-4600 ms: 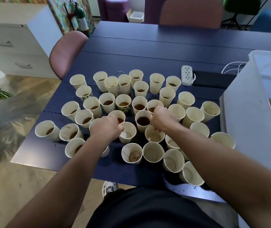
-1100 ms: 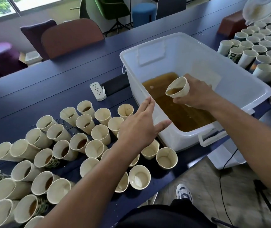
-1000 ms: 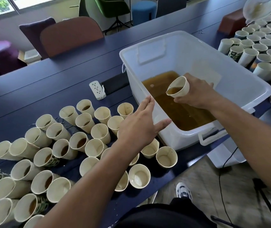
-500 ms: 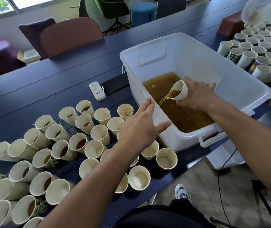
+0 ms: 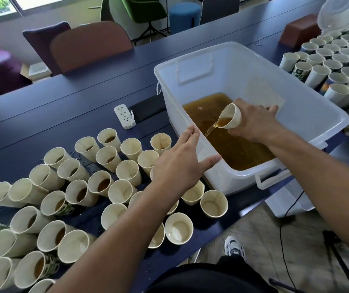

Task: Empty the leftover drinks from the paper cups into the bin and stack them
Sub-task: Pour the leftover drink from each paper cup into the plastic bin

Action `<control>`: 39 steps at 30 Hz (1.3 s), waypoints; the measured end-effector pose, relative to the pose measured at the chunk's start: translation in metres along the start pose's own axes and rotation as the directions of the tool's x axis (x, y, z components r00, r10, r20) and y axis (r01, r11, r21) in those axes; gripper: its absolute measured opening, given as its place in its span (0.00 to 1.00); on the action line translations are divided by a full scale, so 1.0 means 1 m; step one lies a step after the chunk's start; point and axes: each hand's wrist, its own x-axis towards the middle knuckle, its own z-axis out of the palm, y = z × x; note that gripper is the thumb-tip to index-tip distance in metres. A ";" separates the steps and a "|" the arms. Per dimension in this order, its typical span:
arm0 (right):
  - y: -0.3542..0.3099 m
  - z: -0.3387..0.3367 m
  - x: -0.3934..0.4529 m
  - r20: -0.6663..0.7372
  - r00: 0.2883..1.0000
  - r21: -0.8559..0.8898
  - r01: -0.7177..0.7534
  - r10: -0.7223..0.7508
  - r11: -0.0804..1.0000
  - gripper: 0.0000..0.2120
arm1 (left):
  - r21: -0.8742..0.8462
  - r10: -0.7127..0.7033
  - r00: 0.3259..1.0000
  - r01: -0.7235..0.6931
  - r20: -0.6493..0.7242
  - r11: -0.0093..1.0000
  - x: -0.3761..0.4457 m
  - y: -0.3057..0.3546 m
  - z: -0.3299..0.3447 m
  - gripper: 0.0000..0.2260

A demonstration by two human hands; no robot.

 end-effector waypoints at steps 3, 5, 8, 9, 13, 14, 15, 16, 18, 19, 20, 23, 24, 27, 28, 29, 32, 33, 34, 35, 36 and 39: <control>0.000 -0.001 -0.001 -0.001 1.000 -0.001 0.010 -0.010 1.000 0.26 | 0.001 -0.003 1.000 0.003 0.004 1.000 -0.001 0.001 0.000 0.40; -0.001 -0.002 -0.002 -0.002 1.000 0.002 0.013 -0.013 1.000 0.26 | -0.004 -0.002 1.000 0.002 0.004 1.000 -0.001 0.001 0.000 0.40; -0.002 -0.002 -0.001 -0.001 1.000 -0.001 0.010 -0.010 1.000 0.25 | -0.009 0.002 1.000 -0.002 0.001 1.000 0.000 -0.001 0.001 0.40; -0.002 -0.003 -0.002 -0.004 1.000 -0.009 0.012 -0.012 1.000 0.25 | -0.009 0.001 1.000 -0.001 0.001 1.000 0.001 -0.001 0.001 0.40; -0.002 -0.002 -0.002 -0.037 0.999 -0.030 0.023 -0.024 0.999 0.24 | -0.010 -0.003 1.000 0.003 0.005 1.000 0.001 -0.001 0.002 0.41; -0.002 -0.002 -0.002 -0.047 0.998 -0.034 0.027 -0.029 0.999 0.23 | -0.012 -0.003 1.000 0.003 0.004 1.000 0.001 -0.001 0.002 0.41; -0.002 -0.001 -0.002 -0.054 0.998 -0.040 0.031 -0.033 0.999 0.23 | -0.013 -0.003 1.000 0.003 0.002 1.000 0.002 -0.001 0.002 0.41; -0.001 -0.001 -0.002 -0.059 0.997 -0.047 0.038 -0.041 0.998 0.24 | -0.011 -0.003 1.000 0.003 0.000 1.000 0.002 -0.001 0.002 0.41; 0.000 0.000 -0.002 -0.070 0.996 -0.060 0.050 -0.054 0.997 0.23 | -0.004 -0.004 1.000 0.004 -0.001 1.000 0.002 -0.001 0.003 0.41; 0.000 0.000 -0.002 -0.076 0.996 -0.062 0.052 -0.057 0.997 0.23 | -0.003 -0.005 1.000 0.005 0.000 1.000 0.003 -0.002 0.003 0.41; -0.001 0.000 -0.002 -0.079 0.995 -0.063 0.053 -0.058 0.997 0.22 | -0.004 -0.005 1.000 0.005 0.000 1.000 0.003 -0.002 0.004 0.41; -0.001 0.000 -0.002 -0.089 0.994 -0.064 0.057 -0.063 0.996 0.22 | -0.001 -0.005 1.000 0.005 -0.001 1.000 0.003 -0.003 0.004 0.41; 0.000 0.000 -0.002 -0.093 0.994 -0.067 0.057 -0.063 0.996 0.22 | 0.000 -0.004 1.000 0.004 -0.002 1.000 0.003 -0.003 0.004 0.41; 0.001 0.002 -0.002 -0.107 0.992 -0.078 0.064 -0.072 0.995 0.22 | 0.004 -0.005 1.000 0.005 0.001 1.000 0.003 -0.003 0.004 0.41; 0.002 0.002 -0.002 -0.109 0.991 -0.080 0.067 -0.075 0.995 0.22 | 0.003 -0.005 1.000 0.005 0.001 1.000 0.004 -0.003 0.004 0.41; 0.002 0.003 -0.002 -0.109 0.991 -0.082 0.070 -0.079 0.994 0.22 | 0.002 -0.006 1.000 0.006 0.002 1.000 0.004 -0.003 0.003 0.41; 0.002 0.003 -0.001 -0.110 0.990 -0.090 0.077 -0.086 0.993 0.21 | -0.005 -0.006 1.000 0.006 0.006 1.000 0.003 -0.003 0.003 0.40; 0.002 0.003 -0.001 -0.108 0.990 -0.097 0.082 -0.092 0.992 0.21 | -0.005 -0.005 1.000 0.005 0.007 1.000 0.003 -0.003 0.003 0.40; 0.002 0.004 -0.001 -0.104 0.990 -0.103 0.086 -0.097 0.991 0.21 | -0.008 -0.006 1.000 0.006 0.008 1.000 0.003 -0.003 0.003 0.40; 0.002 0.004 -0.001 -0.102 0.990 -0.109 0.090 -0.101 0.990 0.21 | -0.013 -0.007 1.000 0.007 0.010 1.000 0.003 -0.003 0.003 0.40; 0.002 0.004 -0.001 -0.103 0.989 -0.115 0.090 -0.102 0.989 0.21 | -0.017 -0.007 1.000 0.007 0.011 1.000 0.002 -0.003 0.003 0.40; 0.001 0.004 0.000 -0.108 0.989 -0.137 0.085 -0.100 0.987 0.21 | -0.017 -0.006 1.000 0.006 0.011 1.000 0.002 -0.003 0.002 0.40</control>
